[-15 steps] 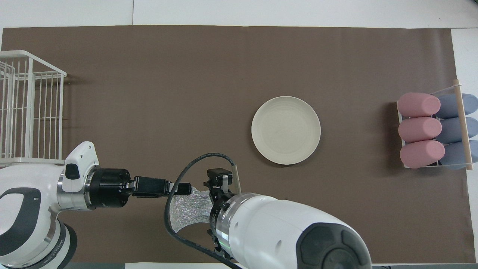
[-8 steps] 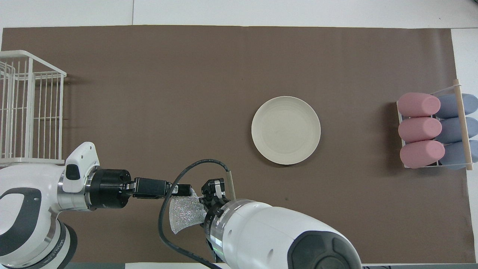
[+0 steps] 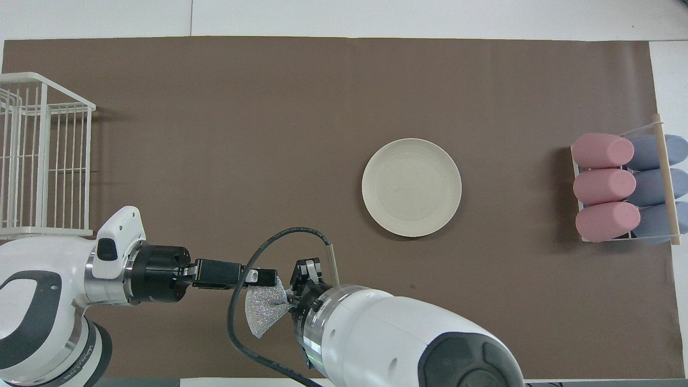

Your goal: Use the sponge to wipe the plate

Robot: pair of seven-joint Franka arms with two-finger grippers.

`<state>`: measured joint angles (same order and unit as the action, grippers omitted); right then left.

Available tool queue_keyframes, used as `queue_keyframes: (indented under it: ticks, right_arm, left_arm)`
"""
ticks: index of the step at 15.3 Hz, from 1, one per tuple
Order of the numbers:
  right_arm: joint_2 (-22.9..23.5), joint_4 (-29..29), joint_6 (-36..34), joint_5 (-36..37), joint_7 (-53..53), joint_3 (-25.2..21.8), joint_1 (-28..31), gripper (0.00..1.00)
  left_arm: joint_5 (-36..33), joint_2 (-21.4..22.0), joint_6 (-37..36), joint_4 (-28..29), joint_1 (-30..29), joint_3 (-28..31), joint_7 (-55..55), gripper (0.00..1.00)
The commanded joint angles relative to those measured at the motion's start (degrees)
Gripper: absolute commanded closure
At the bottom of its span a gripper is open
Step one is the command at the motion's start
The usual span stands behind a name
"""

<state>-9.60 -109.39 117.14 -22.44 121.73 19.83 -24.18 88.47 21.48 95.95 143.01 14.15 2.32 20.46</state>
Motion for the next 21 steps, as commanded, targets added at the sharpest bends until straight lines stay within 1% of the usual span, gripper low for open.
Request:
queue_keyframes:
  ticks: [1, 2, 4, 6, 10, 11, 12, 13, 15, 16, 17, 18, 19, 20, 21]
  right_arm:
    - [-1.5, -1.7, 0.0, -1.1, -2.0, 0.1, 0.1, 1.0]
    - [-1.5, -1.6, -0.2, -0.9, -2.4, 0.1, 0.2, 1.0]
    - [-1.5, -1.7, -0.9, -0.2, -3.3, 0.0, 0.4, 1.0]
    - [-1.6, -2.0, -2.5, 1.6, -6.7, -0.2, 1.2, 1.0]
    - [-1.6, -5.4, -2.0, 2.8, -22.2, -0.2, 8.8, 1.0]
    - [-1.0, -6.5, -1.7, 3.7, -26.1, -0.2, 9.8, 1.0]
    - [0.6, -7.4, -0.5, 7.2, -29.1, -0.2, 10.6, 1.0]
    - [2.8, -9.0, 1.8, 10.7, -30.0, -0.2, 11.3, 1.0]
    - [7.5, -10.5, 10.3, 11.5, -30.2, -0.1, 12.8, 1.0]
    - [9.9, -11.4, 13.6, 11.5, -30.3, -0.1, 13.6, 1.0]
    - [12.6, -12.2, 17.3, 11.5, -31.3, -0.1, 14.6, 1.0]
    - [13.8, -13.3, 20.7, 11.5, -32.5, -0.1, 15.1, 1.0]
    - [13.9, -15.0, 23.5, 11.6, -34.3, -0.2, 15.8, 1.0]
    - [14.5, -16.5, 25.2, 11.6, -36.8, -0.1, 17.1, 1.0]
    - [15.9, -17.3, 27.5, 11.5, -38.5, -0.1, 18.3, 1.0]
  left_arm:
    - [0.6, 1.5, 0.2, 1.3, 0.8, 0.8, 0.8, 0.83]
    - [0.2, 1.6, 0.2, 1.3, 0.8, 0.8, 0.4, 0.01]
    - [0.1, 1.7, 0.3, 1.2, 0.7, 0.8, -0.2, 0.0]
    - [0.0, 1.7, 0.3, 1.2, 0.7, 0.8, -0.7, 0.0]
    - [-0.5, 1.7, 0.3, 1.2, 0.5, 0.8, -0.8, 0.0]
    - [-0.5, 1.7, 0.4, 1.2, 0.5, 0.8, -1.0, 0.0]
    - [-0.5, 1.6, 0.6, 1.2, 0.5, 0.8, -1.1, 0.0]
    - [-0.6, 1.6, 0.7, 1.2, 0.5, 0.8, -1.2, 0.0]
    - [-0.7, 1.6, 1.0, 0.7, 0.4, 0.8, -2.7, 0.0]
    - [-1.9, 1.6, 1.0, 0.5, 0.4, 0.7, -3.8, 0.0]
    - [-5.4, 1.5, 1.0, -0.2, 0.2, 0.7, -4.5, 0.0]
    - [-7.5, 1.4, 0.1, -0.8, -0.1, 0.7, -4.6, 0.0]
    - [-8.6, 1.5, -0.7, -0.9, -0.2, 0.9, -4.8, 0.0]
    - [-9.8, 1.5, -2.0, -1.4, -0.8, 1.0, -5.0, 0.0]
    - [-12.8, 1.5, -3.6, -2.4, -2.0, 1.0, -4.9, 0.0]
